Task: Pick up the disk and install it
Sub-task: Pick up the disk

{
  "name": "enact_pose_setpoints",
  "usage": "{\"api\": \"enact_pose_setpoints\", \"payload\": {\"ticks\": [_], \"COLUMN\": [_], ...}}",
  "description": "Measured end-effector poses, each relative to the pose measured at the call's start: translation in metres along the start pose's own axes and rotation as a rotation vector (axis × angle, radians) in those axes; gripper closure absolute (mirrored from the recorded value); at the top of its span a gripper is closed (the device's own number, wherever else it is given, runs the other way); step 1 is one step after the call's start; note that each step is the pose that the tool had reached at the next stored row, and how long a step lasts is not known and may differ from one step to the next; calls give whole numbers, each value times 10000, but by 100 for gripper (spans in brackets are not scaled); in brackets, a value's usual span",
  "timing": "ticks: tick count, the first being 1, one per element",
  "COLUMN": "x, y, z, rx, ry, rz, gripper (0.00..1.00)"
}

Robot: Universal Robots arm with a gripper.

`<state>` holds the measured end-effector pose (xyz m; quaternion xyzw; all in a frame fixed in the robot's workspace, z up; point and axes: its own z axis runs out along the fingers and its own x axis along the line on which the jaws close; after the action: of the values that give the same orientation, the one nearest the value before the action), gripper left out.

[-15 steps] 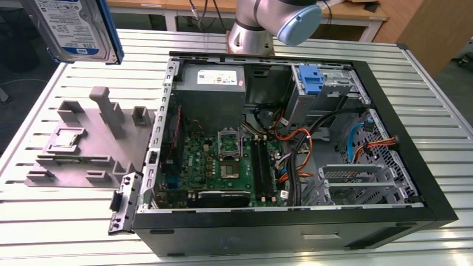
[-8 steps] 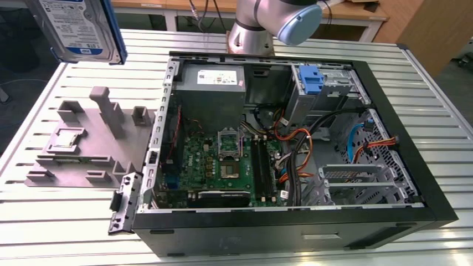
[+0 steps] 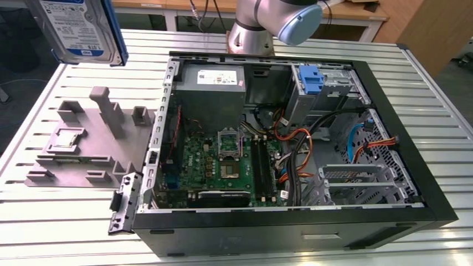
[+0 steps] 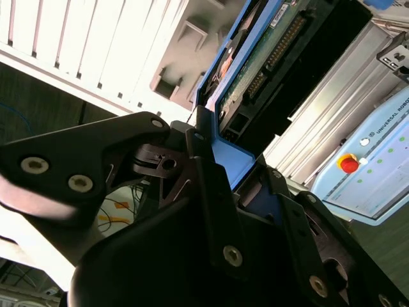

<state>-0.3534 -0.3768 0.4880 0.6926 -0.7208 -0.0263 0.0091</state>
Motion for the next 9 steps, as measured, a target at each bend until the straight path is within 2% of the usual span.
{"api": "enact_pose_setpoints", "payload": {"ticks": [9], "x": [4], "y": [-19], "z": [-1], "rx": [0], "ry": [0], "rz": [0], "gripper": [64]}}
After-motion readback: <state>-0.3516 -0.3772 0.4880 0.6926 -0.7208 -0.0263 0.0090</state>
